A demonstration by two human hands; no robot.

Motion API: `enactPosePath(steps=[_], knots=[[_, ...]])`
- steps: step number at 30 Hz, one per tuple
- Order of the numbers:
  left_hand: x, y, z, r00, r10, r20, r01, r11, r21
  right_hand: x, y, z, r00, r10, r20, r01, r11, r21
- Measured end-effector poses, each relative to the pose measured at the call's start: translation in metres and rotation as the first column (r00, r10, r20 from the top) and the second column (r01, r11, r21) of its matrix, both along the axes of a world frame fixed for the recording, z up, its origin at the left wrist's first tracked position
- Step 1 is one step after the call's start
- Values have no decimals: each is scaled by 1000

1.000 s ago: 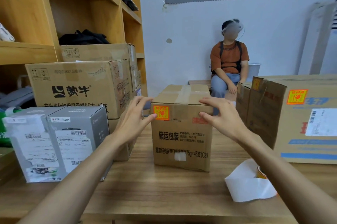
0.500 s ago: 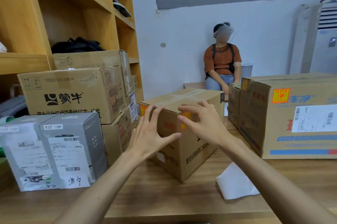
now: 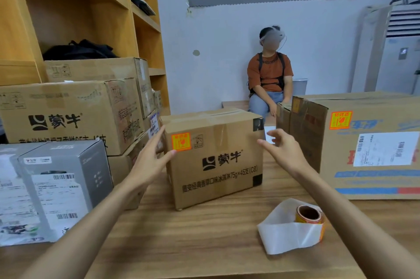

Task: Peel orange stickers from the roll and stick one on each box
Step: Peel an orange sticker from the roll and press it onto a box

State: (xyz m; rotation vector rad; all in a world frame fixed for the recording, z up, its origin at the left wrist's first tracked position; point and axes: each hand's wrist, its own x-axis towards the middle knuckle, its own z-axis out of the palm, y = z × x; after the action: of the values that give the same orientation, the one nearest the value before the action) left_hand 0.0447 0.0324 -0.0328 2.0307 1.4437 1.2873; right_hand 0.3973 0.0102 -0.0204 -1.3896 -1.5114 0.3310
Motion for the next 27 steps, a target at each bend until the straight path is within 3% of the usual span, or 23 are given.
enactPosePath(steps=[5,11,14,20,27], knots=[[9,2,-24,983,88,163,-68,990,-126,5,29,-31,999,34,-18,-36,981,-190],[18,13,-53,981,94,171,-54,973,-226,4,63,-47,973,158,-169,-201,940,-274],[19,19,-58,979,86,183,-47,977,-208,0,71,-53,930,246,-275,-316,916,-248],[20,24,-52,968,51,245,-8,985,-171,-7,84,-55,911,220,-349,-276,954,-118],[21,39,30,967,-42,252,48,999,-18,1,97,20,965,160,-206,-162,987,6]])
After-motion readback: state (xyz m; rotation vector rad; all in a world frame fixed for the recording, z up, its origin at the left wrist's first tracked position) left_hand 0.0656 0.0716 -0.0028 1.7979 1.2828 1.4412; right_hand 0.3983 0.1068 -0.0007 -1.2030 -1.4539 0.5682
